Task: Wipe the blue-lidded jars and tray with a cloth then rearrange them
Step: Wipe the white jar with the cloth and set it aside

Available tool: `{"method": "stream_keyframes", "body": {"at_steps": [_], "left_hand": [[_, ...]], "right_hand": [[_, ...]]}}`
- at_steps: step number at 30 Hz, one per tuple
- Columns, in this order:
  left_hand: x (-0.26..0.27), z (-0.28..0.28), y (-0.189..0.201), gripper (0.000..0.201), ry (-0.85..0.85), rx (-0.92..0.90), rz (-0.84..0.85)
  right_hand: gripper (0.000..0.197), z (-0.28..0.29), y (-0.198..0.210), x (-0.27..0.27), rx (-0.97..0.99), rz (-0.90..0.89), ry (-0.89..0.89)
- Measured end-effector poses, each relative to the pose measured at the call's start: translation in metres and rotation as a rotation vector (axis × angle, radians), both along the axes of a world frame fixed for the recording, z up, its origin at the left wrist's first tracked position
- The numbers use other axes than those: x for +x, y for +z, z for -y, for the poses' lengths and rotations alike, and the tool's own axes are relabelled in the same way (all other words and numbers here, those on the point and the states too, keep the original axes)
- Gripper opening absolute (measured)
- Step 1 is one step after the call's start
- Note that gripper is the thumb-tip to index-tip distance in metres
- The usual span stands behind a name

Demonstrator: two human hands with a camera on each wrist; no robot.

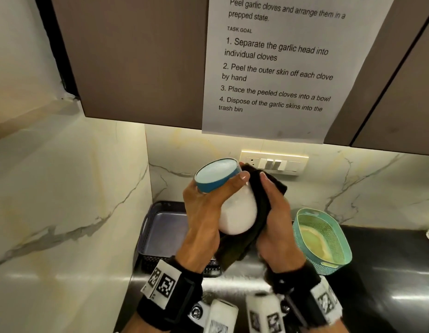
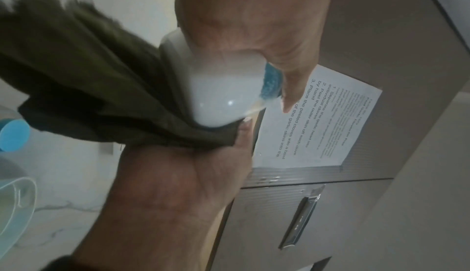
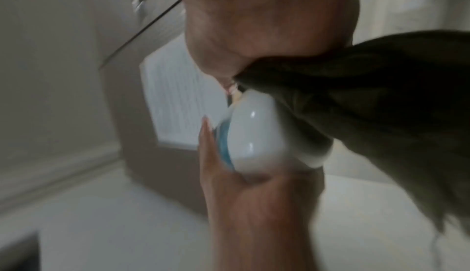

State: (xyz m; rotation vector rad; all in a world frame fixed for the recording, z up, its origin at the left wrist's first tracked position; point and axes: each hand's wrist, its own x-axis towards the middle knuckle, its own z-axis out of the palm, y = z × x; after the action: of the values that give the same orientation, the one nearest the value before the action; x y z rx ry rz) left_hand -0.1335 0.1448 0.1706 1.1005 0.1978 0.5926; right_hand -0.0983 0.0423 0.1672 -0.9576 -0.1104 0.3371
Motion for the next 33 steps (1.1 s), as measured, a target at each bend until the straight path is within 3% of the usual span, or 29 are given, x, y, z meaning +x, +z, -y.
{"method": "stream_keyframes", "body": {"at_steps": [3,5,13,16,21,24,28,33], "left_hand": [[0.003,0.005,-0.003,0.07,0.052,0.072,0.104],[0.01,0.003,-0.008,0.071,0.118,0.249,0.171],[0.028,-0.015,-0.045,0.074,0.235,0.431,0.158],[0.03,-0.018,-0.054,0.072,0.267,0.422,0.127],[0.022,-0.006,-0.071,0.071,0.217,0.408,0.118],[0.016,0.005,-0.08,0.074,0.128,0.293,0.112],[0.014,0.008,-0.085,0.078,0.014,0.111,0.081],[0.019,0.012,-0.091,0.073,-0.016,0.119,0.062]], "right_hand": [[0.045,-0.007,-0.005,0.006,0.118,-0.195,0.027],[0.043,-0.016,-0.015,0.004,0.176,-0.279,-0.003],[0.051,-0.023,-0.041,-0.001,0.226,-0.425,0.05],[0.049,-0.012,-0.049,0.002,0.23,-0.386,-0.014],[0.036,0.002,-0.051,0.013,0.081,-0.141,-0.087],[0.038,0.011,-0.048,0.026,-0.063,-0.038,0.017],[0.047,0.025,-0.039,0.041,-0.038,-0.151,0.205],[0.044,0.029,-0.059,0.034,0.006,-0.257,0.152]]}}
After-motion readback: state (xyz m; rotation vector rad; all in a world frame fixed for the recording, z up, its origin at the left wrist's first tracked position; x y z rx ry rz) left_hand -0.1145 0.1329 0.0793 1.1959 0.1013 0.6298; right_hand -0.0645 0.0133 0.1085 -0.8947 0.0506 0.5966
